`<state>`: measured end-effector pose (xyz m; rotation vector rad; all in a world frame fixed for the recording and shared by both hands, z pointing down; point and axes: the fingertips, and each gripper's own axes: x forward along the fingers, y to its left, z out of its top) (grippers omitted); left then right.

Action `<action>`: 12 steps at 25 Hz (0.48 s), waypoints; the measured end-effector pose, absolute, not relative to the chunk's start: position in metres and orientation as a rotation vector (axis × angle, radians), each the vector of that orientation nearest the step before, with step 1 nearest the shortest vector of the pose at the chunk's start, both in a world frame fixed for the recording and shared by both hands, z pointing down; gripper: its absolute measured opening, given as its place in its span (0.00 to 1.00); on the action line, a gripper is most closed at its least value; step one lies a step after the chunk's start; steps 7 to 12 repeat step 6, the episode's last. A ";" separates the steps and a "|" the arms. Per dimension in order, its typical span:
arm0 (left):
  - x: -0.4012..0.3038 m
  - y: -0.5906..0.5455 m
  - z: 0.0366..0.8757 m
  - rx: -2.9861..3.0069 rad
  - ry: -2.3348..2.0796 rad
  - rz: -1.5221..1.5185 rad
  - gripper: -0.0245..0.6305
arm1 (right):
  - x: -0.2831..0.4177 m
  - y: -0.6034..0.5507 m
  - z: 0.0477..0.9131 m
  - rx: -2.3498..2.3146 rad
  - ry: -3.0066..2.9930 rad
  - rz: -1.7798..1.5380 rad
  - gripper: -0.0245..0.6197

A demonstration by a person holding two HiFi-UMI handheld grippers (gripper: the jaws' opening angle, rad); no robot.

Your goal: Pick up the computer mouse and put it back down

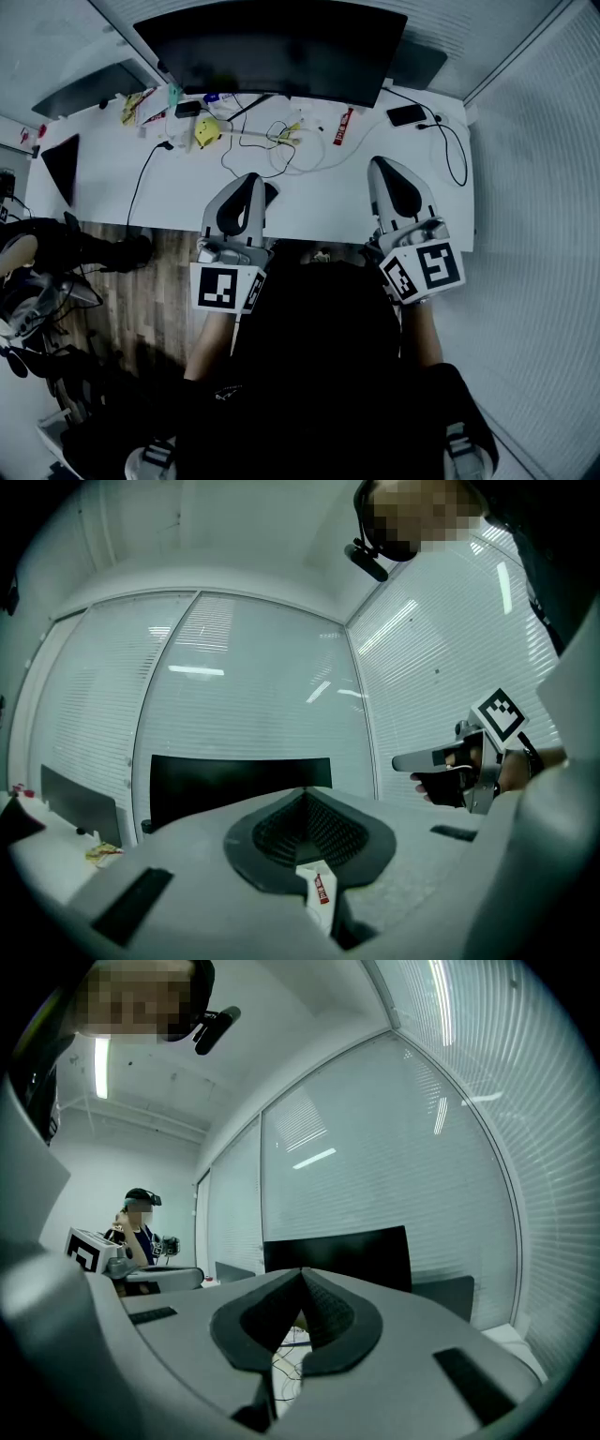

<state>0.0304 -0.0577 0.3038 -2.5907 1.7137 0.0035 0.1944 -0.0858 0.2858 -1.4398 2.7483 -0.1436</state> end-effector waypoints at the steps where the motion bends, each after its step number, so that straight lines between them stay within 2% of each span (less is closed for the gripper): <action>1: 0.030 -0.058 0.305 -2.597 1.715 0.005 0.05 | 0.193 -0.085 0.286 -1.438 2.752 -0.141 0.04; 12: 0.029 -0.053 0.310 -2.601 1.719 0.011 0.05 | 0.185 -0.082 0.287 -1.415 2.768 -0.129 0.04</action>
